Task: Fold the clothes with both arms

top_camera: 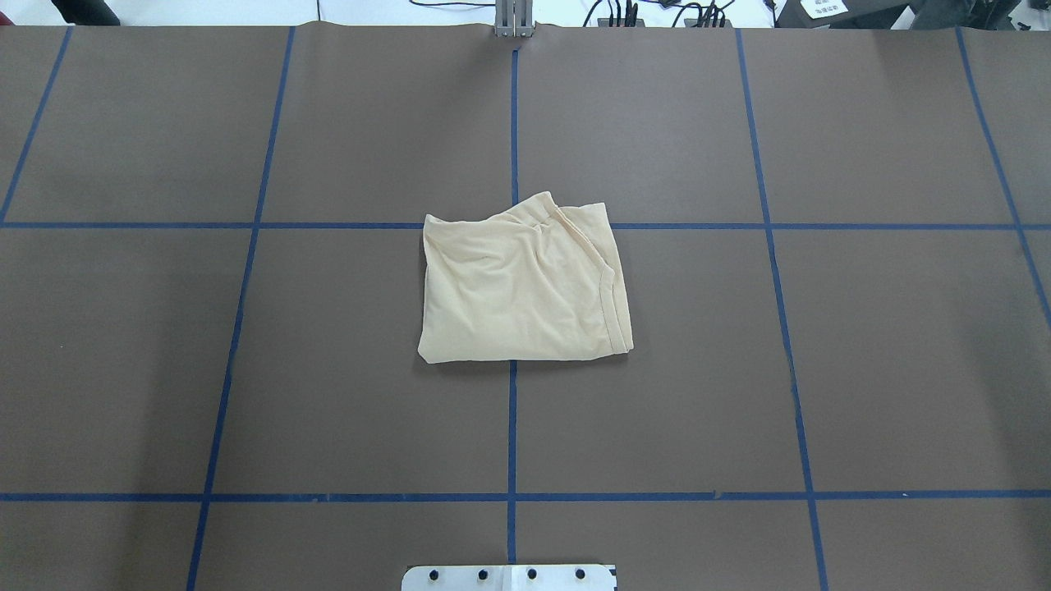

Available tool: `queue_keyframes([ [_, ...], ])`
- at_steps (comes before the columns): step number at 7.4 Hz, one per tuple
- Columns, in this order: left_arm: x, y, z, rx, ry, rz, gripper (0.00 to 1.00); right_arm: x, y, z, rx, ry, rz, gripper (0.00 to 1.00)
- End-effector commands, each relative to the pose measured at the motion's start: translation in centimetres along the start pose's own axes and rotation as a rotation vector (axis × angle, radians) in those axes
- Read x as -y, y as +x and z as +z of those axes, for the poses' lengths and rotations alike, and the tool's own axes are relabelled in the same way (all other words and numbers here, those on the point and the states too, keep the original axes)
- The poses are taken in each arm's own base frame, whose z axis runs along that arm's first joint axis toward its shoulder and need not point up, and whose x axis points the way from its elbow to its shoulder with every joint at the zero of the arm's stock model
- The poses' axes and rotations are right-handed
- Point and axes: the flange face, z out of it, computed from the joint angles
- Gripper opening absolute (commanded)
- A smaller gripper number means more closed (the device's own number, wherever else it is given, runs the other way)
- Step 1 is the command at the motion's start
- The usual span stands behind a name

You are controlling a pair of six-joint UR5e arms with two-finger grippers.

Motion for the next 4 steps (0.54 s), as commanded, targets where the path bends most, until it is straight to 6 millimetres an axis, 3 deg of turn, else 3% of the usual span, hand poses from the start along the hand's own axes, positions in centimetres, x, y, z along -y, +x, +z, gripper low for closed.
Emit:
queue_keyframes([
  [1, -0.21, 0.23, -0.30, 0.007, 0.005, 0.008, 1.00, -1.08, 0.55, 0.83, 0.013, -0.018, 0.009, 1.00],
  [4, -0.20, 0.43, -0.32, -0.002, 0.009, 0.013, 1.00, -1.02, 0.18, 0.44, 0.021, -0.008, 0.004, 1.00],
])
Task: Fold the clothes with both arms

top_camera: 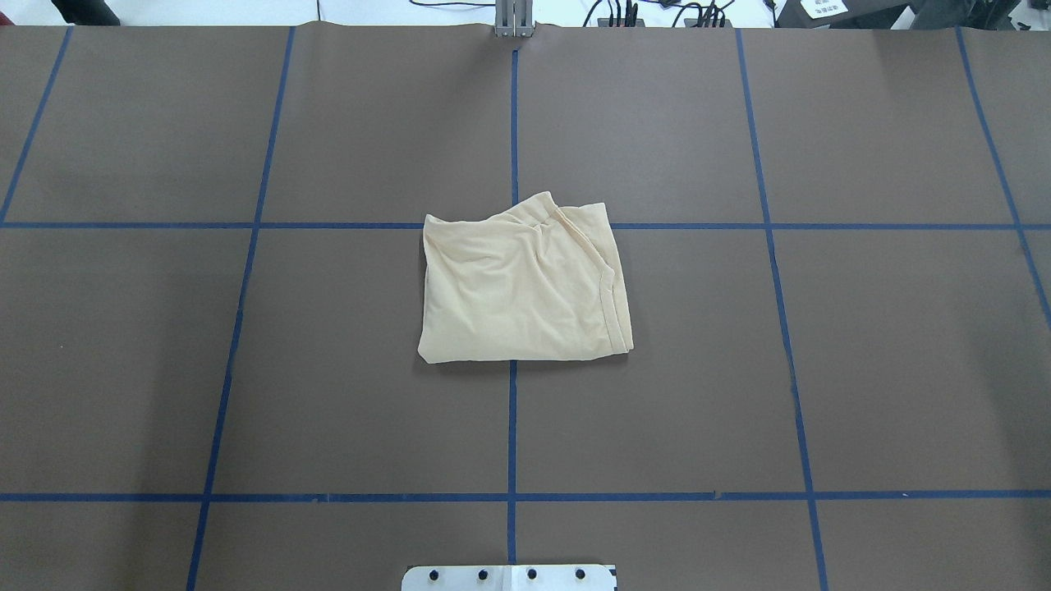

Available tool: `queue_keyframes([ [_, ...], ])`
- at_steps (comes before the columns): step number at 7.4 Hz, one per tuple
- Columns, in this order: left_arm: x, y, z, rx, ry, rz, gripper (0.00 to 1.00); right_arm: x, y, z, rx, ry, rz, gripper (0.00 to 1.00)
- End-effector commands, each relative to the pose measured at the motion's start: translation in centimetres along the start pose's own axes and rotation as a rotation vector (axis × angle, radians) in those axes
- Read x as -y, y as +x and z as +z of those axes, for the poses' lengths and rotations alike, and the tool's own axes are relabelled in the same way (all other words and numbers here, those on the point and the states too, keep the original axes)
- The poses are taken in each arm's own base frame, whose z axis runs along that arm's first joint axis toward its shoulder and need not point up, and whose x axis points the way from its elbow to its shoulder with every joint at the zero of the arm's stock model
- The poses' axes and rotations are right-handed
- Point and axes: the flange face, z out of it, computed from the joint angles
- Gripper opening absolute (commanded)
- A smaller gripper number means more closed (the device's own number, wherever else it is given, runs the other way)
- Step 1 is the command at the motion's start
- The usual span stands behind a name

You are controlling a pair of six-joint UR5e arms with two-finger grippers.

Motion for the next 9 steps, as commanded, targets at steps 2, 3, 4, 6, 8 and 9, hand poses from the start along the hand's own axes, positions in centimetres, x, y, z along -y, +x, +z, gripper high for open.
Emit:
queue_keyframes([
  [2, -0.04, 0.07, 0.09, -0.006, -0.001, 0.000, 1.00, 0.17, -0.28, -0.30, 0.003, 0.008, -0.006, 1.00],
  [3, -0.07, 0.02, 0.14, -0.007, -0.002, -0.001, 1.00, 0.19, -0.33, -0.36, 0.003, 0.009, -0.007, 1.00],
  [4, -0.10, -0.02, 0.19, -0.007, -0.004, -0.002, 1.00, 0.19, -0.33, -0.36, 0.003, 0.009, -0.007, 1.00],
  [6, -0.32, -0.36, 0.55, -0.007, -0.015, -0.012, 1.00, 0.22, -0.40, -0.42, 0.004, 0.011, -0.009, 1.00],
  [8, -0.91, -0.49, 0.72, -0.007, -0.022, -0.020, 1.00, 0.05, -0.70, -0.70, 0.007, 0.015, -0.012, 1.00],
  [9, -1.03, -0.57, 0.80, -0.008, -0.025, -0.022, 1.00, 0.04, -0.93, -0.88, 0.013, 0.019, -0.016, 1.00],
])
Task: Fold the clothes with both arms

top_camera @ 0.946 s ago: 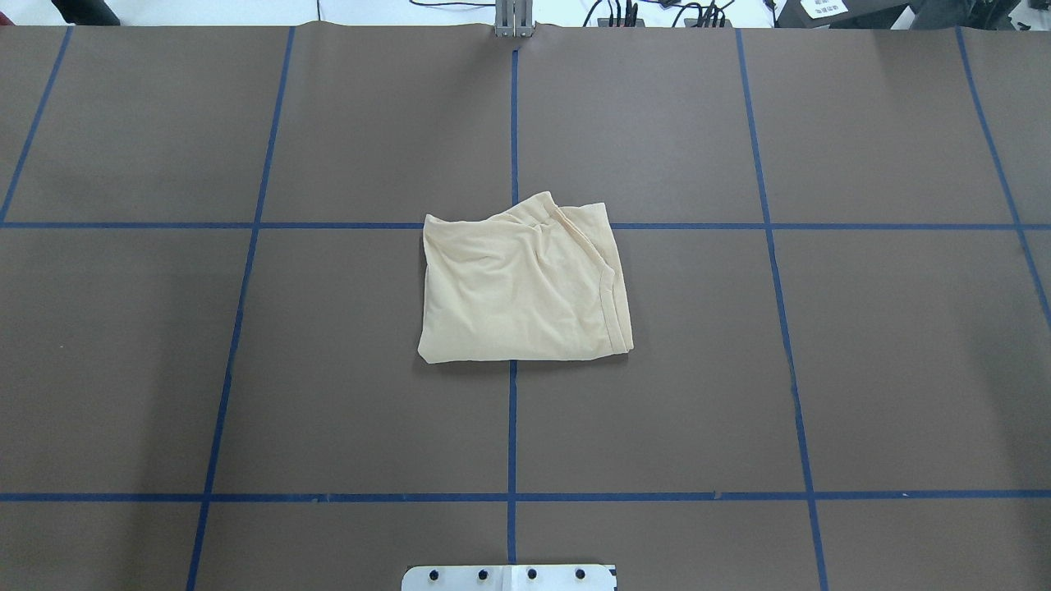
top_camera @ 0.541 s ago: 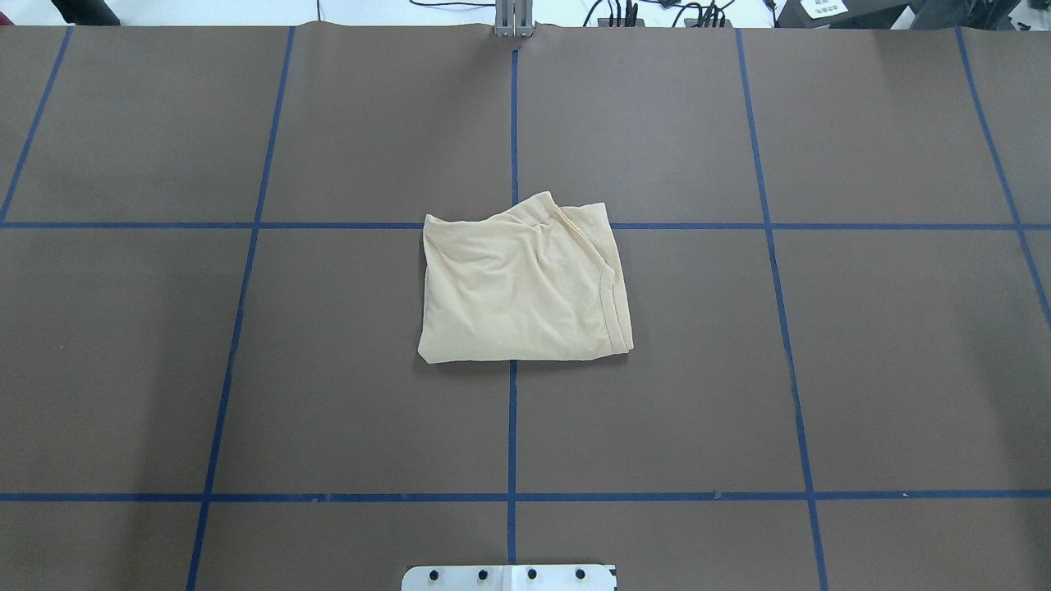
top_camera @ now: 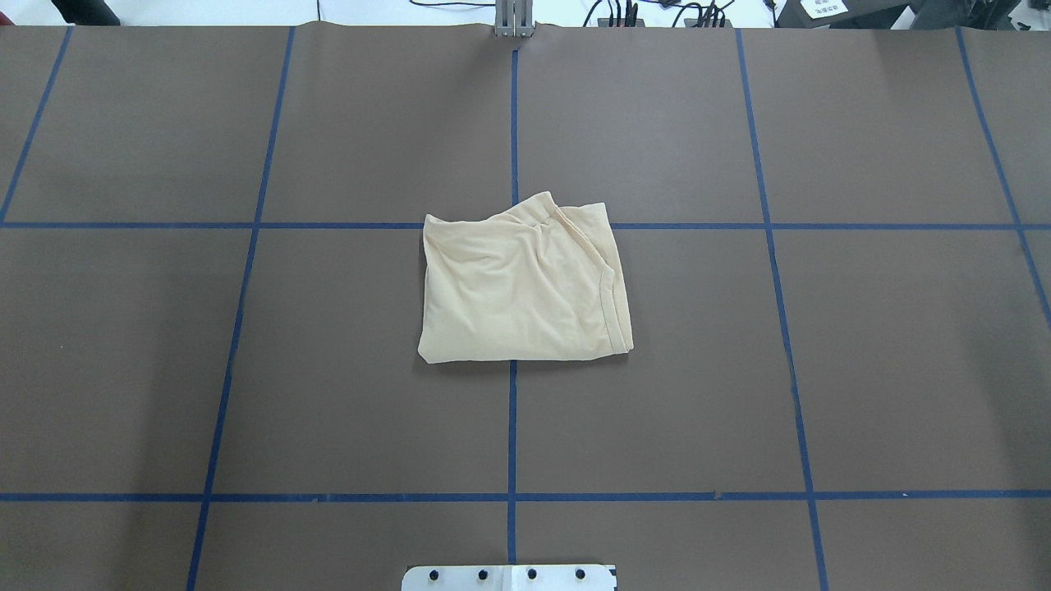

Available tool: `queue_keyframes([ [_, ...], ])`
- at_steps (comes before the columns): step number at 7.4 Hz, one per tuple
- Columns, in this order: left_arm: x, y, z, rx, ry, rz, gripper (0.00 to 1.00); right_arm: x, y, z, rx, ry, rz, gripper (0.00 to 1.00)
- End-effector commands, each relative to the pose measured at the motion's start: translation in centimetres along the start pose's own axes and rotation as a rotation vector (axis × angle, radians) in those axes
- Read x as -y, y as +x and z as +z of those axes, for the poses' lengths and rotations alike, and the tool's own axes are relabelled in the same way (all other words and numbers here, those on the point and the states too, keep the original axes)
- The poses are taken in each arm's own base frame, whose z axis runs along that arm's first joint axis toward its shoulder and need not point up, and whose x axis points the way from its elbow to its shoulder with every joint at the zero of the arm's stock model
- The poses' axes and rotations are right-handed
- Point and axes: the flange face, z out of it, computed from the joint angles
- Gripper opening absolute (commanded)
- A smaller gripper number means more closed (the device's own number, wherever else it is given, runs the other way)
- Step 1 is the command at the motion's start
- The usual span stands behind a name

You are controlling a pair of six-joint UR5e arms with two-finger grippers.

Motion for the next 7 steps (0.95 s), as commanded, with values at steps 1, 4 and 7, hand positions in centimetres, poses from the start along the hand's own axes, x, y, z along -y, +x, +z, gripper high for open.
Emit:
queue_keyframes([
  [1, -0.3, -0.2, 0.2, 0.000, -0.007, -0.006, 1.00, -0.1, -0.3, -0.2, 0.007, 0.003, -0.003, 1.00],
  [4, -1.6, -0.7, 0.8, -0.001, -0.023, -0.021, 1.00, 0.4, -1.3, -1.1, 0.023, 0.025, -0.022, 1.00],
  [7, -1.9, -1.1, 1.3, 0.004, -0.036, -0.030, 1.00, 0.5, -1.7, -1.1, 0.065, 0.025, -0.013, 1.00],
])
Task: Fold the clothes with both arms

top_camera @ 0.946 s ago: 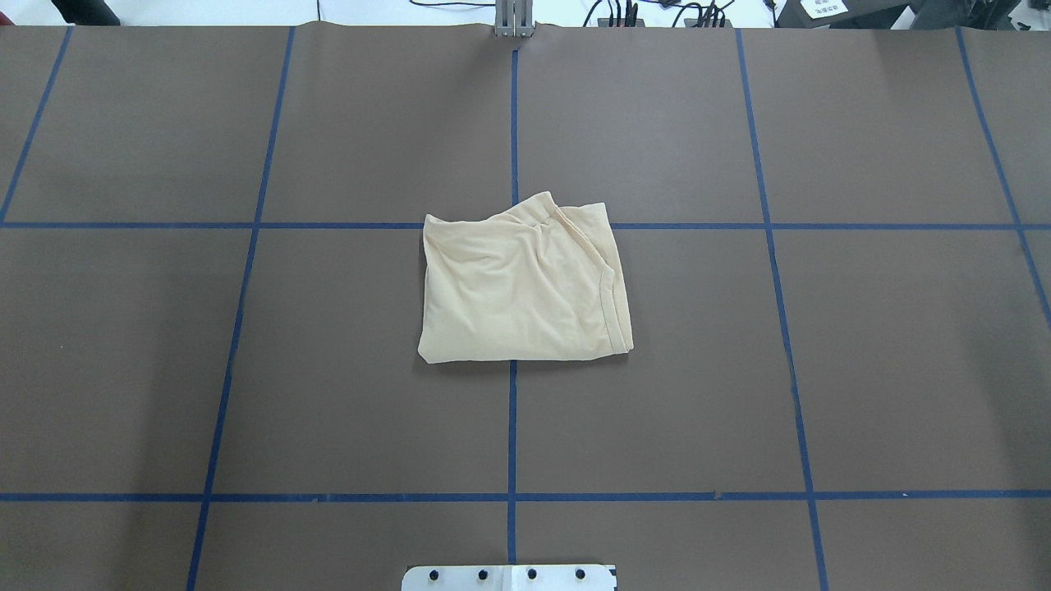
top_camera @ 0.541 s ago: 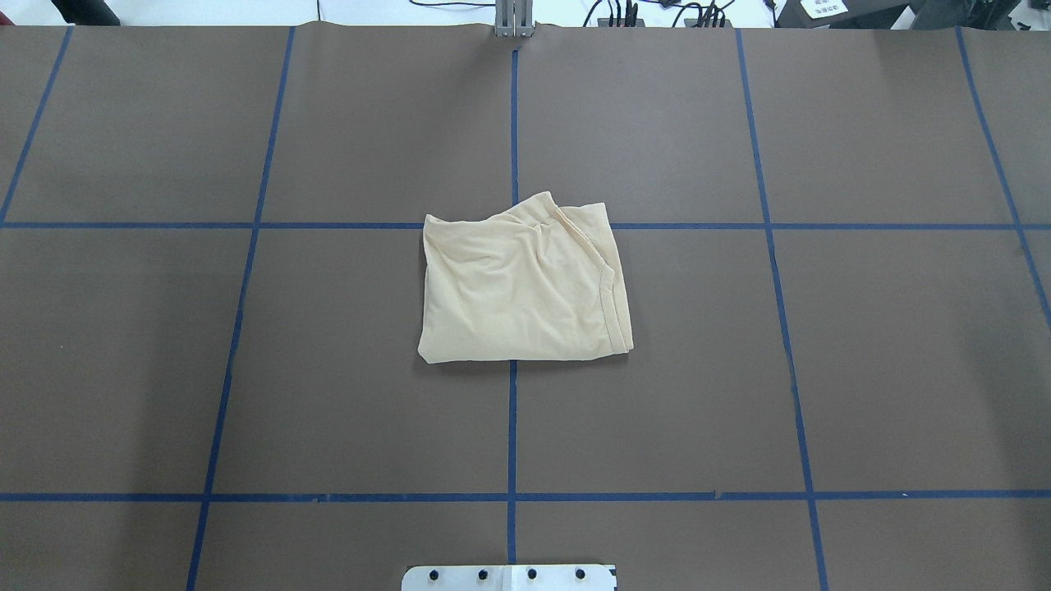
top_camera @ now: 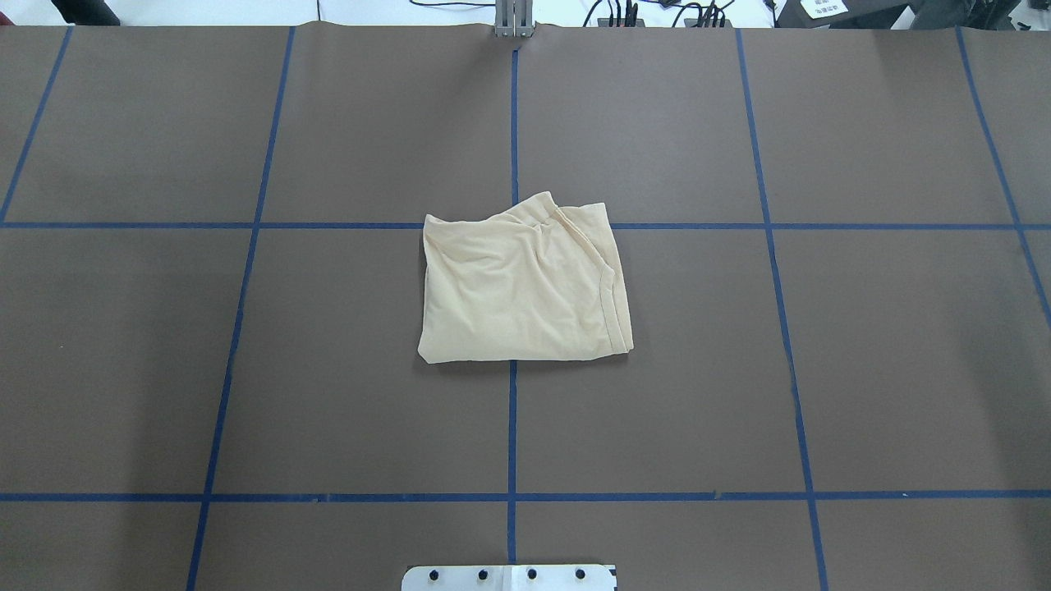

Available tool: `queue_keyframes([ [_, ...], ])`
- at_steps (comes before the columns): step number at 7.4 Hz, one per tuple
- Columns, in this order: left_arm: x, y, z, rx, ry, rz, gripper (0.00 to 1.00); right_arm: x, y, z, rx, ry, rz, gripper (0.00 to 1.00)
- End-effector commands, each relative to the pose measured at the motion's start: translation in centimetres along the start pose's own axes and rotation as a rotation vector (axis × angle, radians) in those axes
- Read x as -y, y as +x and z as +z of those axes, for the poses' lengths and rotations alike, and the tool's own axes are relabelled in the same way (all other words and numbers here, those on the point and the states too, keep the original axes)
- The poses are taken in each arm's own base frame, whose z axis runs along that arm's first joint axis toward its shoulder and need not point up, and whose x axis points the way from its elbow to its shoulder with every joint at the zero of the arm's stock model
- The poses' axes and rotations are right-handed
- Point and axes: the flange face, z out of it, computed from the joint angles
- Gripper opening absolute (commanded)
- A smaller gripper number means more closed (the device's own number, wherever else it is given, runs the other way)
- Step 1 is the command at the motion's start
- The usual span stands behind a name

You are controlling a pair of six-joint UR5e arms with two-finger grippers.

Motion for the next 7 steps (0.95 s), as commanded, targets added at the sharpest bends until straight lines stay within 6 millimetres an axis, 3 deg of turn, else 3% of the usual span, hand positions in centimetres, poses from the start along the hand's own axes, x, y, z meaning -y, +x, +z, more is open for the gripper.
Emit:
queue_keyframes([
  [1, -0.3, -0.5, 0.5, 0.005, -0.013, -0.011, 1.00, -0.1, -0.2, 0.2, 0.046, -0.004, 0.015, 1.00],
  [4, -0.5, -0.8, 0.8, 0.006, -0.019, -0.016, 1.00, 0.0, -0.6, 0.1, 0.076, 0.004, -0.001, 1.00],
  [7, -0.4, -0.8, 0.8, 0.008, -0.017, -0.014, 1.00, -1.4, 0.1, 0.8, 0.070, -0.017, 0.022, 1.00],
])
